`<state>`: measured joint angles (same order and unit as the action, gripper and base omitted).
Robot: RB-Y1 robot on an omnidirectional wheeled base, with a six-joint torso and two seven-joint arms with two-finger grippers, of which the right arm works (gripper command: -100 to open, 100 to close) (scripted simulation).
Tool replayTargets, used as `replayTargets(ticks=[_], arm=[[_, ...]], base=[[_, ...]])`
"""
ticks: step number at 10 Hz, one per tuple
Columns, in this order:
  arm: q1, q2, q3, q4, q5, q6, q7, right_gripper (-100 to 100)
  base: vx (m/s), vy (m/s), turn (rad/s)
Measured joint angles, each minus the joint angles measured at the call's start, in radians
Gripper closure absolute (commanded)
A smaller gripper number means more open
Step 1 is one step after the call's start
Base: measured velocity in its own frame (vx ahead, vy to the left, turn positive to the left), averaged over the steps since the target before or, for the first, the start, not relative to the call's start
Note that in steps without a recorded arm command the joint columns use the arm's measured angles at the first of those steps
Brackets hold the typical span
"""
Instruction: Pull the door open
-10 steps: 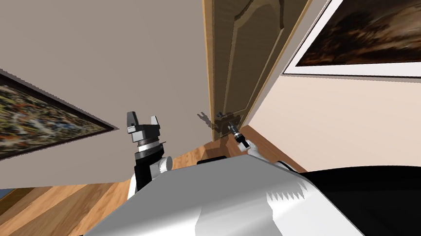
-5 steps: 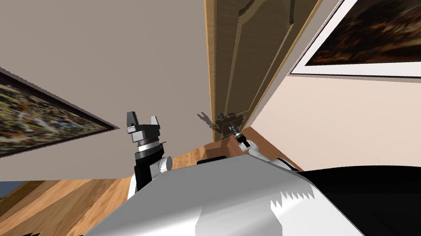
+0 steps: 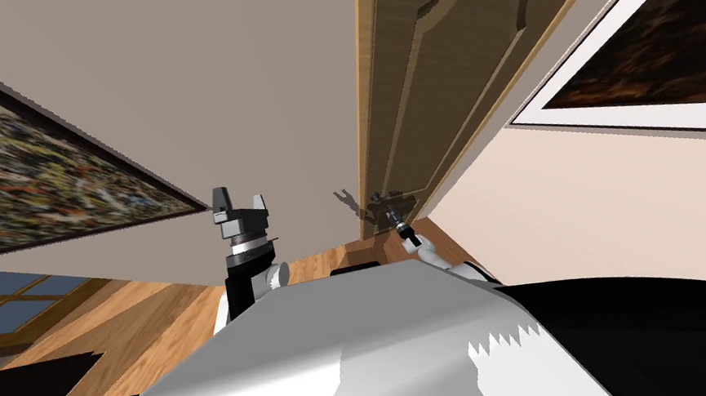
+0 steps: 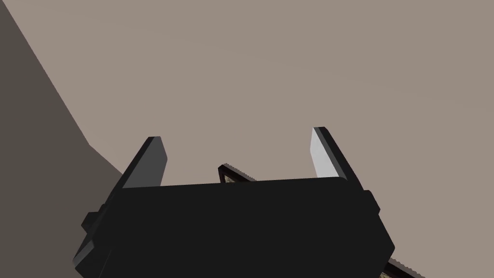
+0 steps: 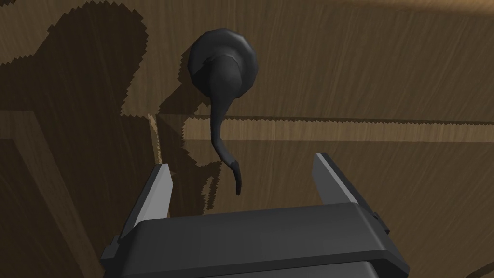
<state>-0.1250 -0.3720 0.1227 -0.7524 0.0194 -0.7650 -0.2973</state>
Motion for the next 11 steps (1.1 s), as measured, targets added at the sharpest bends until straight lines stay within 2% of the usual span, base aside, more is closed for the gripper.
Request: replayTargets(ticks=[1, 3, 5, 6, 7, 9, 10, 11], arm=[[0.004, -0.002, -0.014, 0.002, -0.019, 0.005, 0.013, -100], [-0.009, -0.004, -0.028, 0.036, -0.039, -0.004, 0.027, -100], [-0.034, -0.005, -0.048, 0.096, -0.067, -0.022, 0.045, -100], [-0.033, -0.009, -0.058, 0.095, -0.082, -0.018, 0.054, -100], [-0.033, -0.01, -0.069, 0.099, -0.097, -0.012, 0.064, -100], [-0.062, -0.013, -0.08, 0.164, -0.113, -0.035, 0.072, -100], [-0.063, -0.015, -0.089, 0.171, -0.126, -0.037, 0.08, -100], [-0.052, -0.013, -0.105, 0.156, -0.146, -0.024, 0.098, -100]], base=[[0.039, -0.01, 0.133], [0.037, -0.006, 0.135], [0.047, -0.017, 0.225], [0.047, -0.037, 0.334], [0.028, -0.024, -0.056], [0.025, -0.021, 0.164], [0.05, -0.052, 0.323], [0.047, -0.049, 0.167]])
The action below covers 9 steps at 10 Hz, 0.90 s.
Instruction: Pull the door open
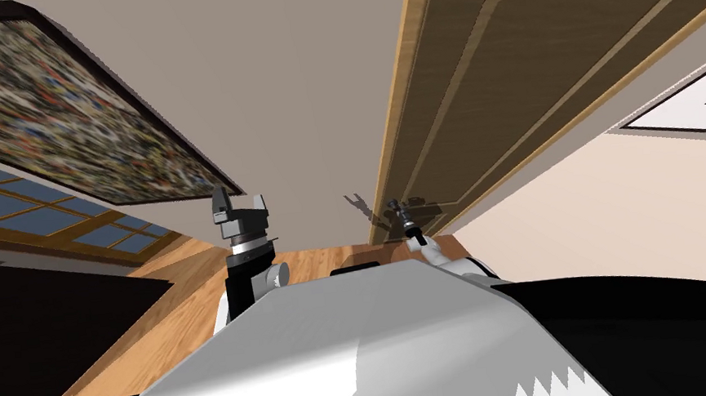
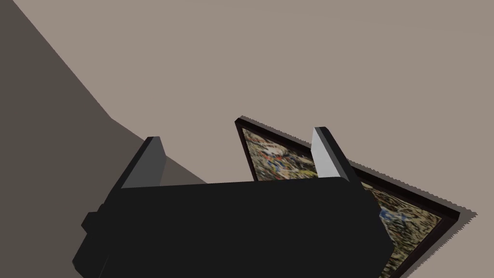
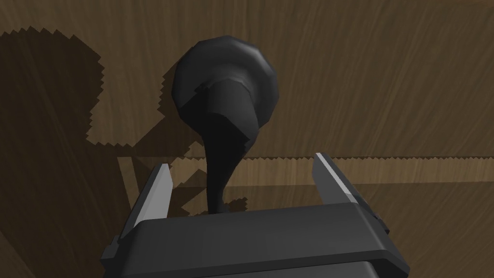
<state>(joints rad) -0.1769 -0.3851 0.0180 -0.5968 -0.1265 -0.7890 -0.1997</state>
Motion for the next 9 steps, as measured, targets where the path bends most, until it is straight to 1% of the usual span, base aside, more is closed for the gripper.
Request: replayTargets(ticks=[1, 2, 3, 8, 9], arm=[[-0.019, 0.0, -0.006, 0.037, -0.009, -0.008, 0.009, -100], [-0.033, -0.002, -0.014, 0.072, -0.021, -0.022, 0.014, -100], [-0.035, -0.003, -0.015, 0.075, -0.023, -0.025, 0.015, 100], [-0.032, -0.003, -0.016, 0.073, -0.023, -0.02, 0.012, 100], [-0.032, -0.003, -0.016, 0.073, -0.023, -0.02, 0.012, 100]], base=[[0.045, -0.04, 0.234], [0.022, -0.025, 0.058], [-0.002, 0.003, -0.053], [-0.002, 0.002, -0.005], [-0.111, -0.026, 0.11]])
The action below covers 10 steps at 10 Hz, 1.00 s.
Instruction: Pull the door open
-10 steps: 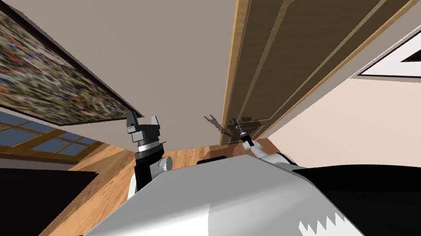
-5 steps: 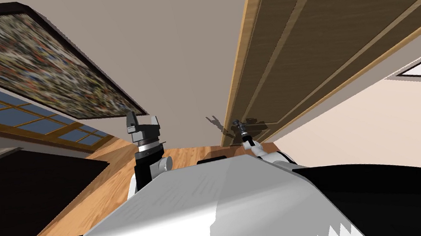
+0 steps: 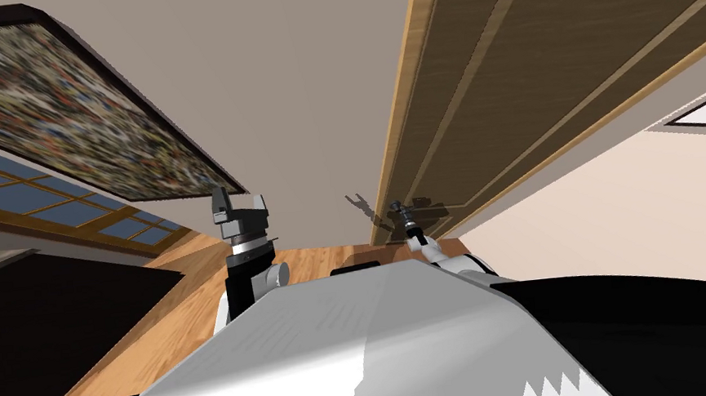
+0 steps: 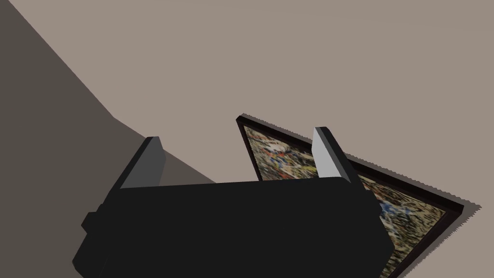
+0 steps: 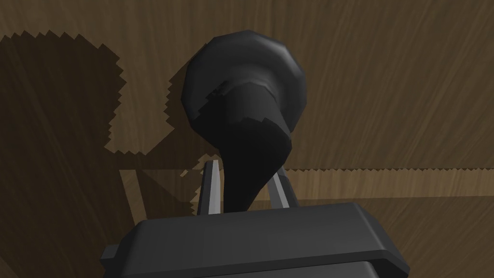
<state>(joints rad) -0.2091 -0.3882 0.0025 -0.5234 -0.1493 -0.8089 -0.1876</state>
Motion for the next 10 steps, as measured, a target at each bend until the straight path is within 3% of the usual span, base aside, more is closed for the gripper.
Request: replayTargets(ticks=[4, 9, 10], arm=[[0.013, -0.031, 0.027, 0.0, 0.012, -0.023, -0.04, 100], [0.05, -0.078, 0.088, -0.016, 0.04, -0.056, -0.118, 100], [0.053, -0.077, 0.09, -0.015, 0.042, -0.056, -0.122, 100]], base=[[-0.181, -0.049, 0.107], [-0.199, -0.08, 0.118], [-0.138, -0.064, 0.106]])
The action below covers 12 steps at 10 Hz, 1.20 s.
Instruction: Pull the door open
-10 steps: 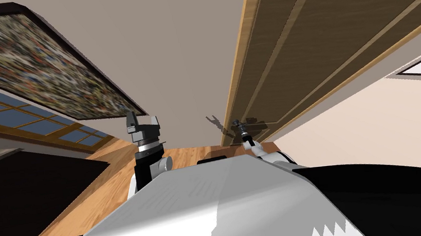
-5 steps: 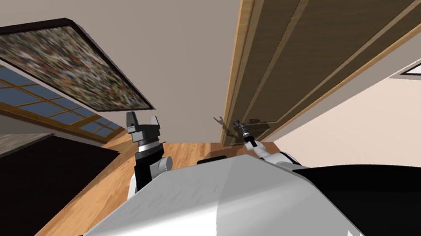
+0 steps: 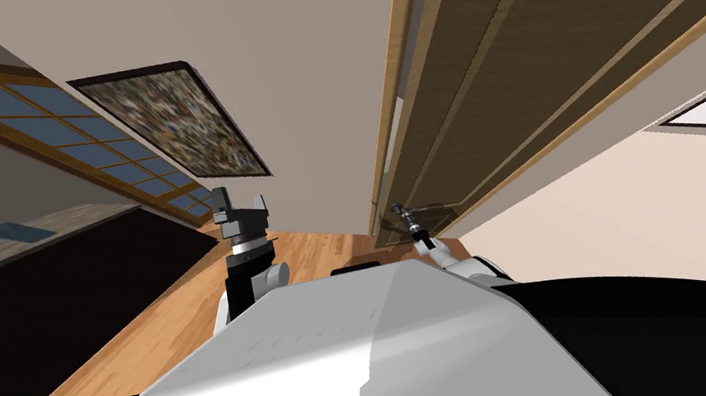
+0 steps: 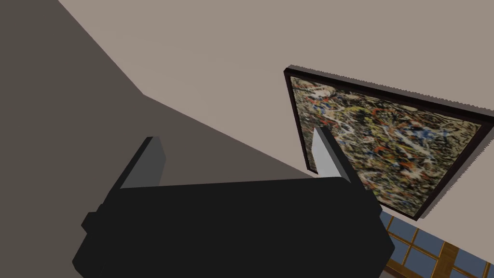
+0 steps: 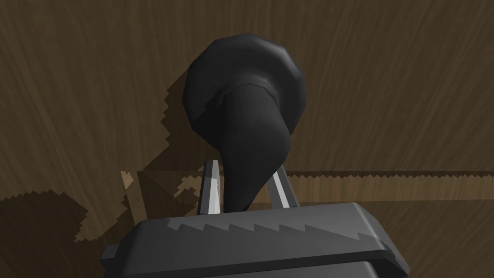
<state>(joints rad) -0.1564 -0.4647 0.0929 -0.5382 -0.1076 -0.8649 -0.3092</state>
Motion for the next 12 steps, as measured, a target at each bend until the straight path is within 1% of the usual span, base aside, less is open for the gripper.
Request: replayTargets(ticks=[2, 3, 4, 5, 6, 7, 8, 9, 10, 11, 12], arm=[[0.011, -0.018, 0.016, 0.0, 0.005, -0.025, -0.021, 100], [0.037, -0.033, 0.028, -0.03, 0.009, -0.034, -0.035, 100], [0.038, -0.04, 0.04, -0.018, 0.014, -0.055, -0.048, 100], [0.048, -0.05, 0.052, -0.019, 0.018, -0.073, -0.06, 100], [0.064, -0.061, 0.064, -0.032, 0.023, -0.085, -0.073, 100], [0.063, -0.067, 0.074, -0.018, 0.027, -0.103, -0.084, 100], [0.075, -0.079, 0.083, -0.024, 0.03, -0.118, -0.095, 100], [0.079, -0.078, 0.086, -0.024, 0.031, -0.12, -0.099, 100], [0.098, -0.091, 0.087, -0.038, 0.028, -0.128, -0.105, 100], [0.099, -0.098, 0.091, -0.03, 0.028, -0.144, -0.112, 100], [0.106, -0.101, 0.096, -0.029, 0.029, -0.157, -0.116, 100]], base=[[-0.195, -0.075, 0.112], [-0.196, -0.088, 0.089], [-0.199, -0.084, 0.086], [-0.199, -0.092, 0.083], [-0.166, -0.054, 0.055], [-0.177, -0.065, 0.08], [-0.087, -0.035, 0.019], [-0.17, -0.061, 0.224], [-0.228, -0.099, 0.18], [-0.168, -0.097, 0.085], [-0.154, -0.101, 0.142]])
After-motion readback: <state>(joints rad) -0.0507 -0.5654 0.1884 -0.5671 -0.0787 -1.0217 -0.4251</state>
